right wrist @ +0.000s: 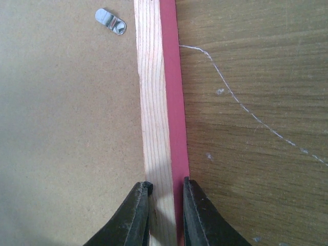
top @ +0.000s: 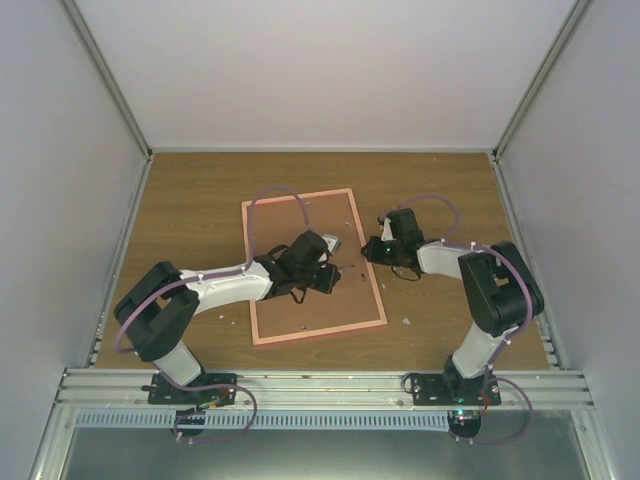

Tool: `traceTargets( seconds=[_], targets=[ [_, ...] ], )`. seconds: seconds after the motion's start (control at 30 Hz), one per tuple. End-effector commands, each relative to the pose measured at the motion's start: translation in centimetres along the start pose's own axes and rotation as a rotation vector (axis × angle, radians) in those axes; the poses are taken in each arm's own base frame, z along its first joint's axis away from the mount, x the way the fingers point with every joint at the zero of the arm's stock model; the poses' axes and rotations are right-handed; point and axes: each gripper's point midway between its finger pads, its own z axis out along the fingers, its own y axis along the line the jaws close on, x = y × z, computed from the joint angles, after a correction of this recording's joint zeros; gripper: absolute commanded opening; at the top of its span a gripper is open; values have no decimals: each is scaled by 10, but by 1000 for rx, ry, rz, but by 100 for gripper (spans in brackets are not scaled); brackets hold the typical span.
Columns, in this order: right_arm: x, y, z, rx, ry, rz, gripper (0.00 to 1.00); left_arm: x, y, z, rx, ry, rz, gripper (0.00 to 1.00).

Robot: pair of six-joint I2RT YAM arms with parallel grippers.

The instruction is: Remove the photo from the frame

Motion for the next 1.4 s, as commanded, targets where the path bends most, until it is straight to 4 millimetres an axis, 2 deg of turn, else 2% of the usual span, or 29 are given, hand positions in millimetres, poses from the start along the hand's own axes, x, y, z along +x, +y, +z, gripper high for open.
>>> traceTargets(
  seconds=[0.0, 0.17, 0.37, 0.5, 0.6, 0.7, 0.77, 1.07, 1.13, 1.27, 1.37],
  targets=[
    [-11, 9, 7, -8, 17, -65, 4, -24, 2, -22, 21, -98, -25, 0],
    [-28, 14, 20, 6, 68, -199, 5, -29, 17, -40, 15, -131, -55, 0],
    [-63, 15, 31, 58, 47, -292, 13, -36, 37, -61, -17, -172, -81, 0],
    [-84, 20, 24, 88, 13, -308, 22, -38, 52, -73, -42, -197, -108, 0],
    [-86, 21, 10, 113, 2, -293, 34, -40, 61, -81, -56, -216, -123, 0],
    [-75, 13, -7, 160, 3, -251, 45, -43, 65, -90, -62, -237, -132, 0],
    [-63, 9, -19, 172, 4, -221, 48, -45, 66, -94, -61, -248, -135, 0],
    [20, -11, -64, 189, 76, -94, 57, -49, 62, -98, -34, -258, -138, 0],
    [34, -10, -73, 178, 79, -70, 60, -48, 61, -96, -26, -253, -140, 0],
    [57, -9, -84, 168, 87, -27, 66, -48, 60, -92, -16, -245, -145, 0],
    [74, -14, -83, 175, 126, 3, 66, -48, 58, -91, -7, -241, -150, 0]
  ],
)
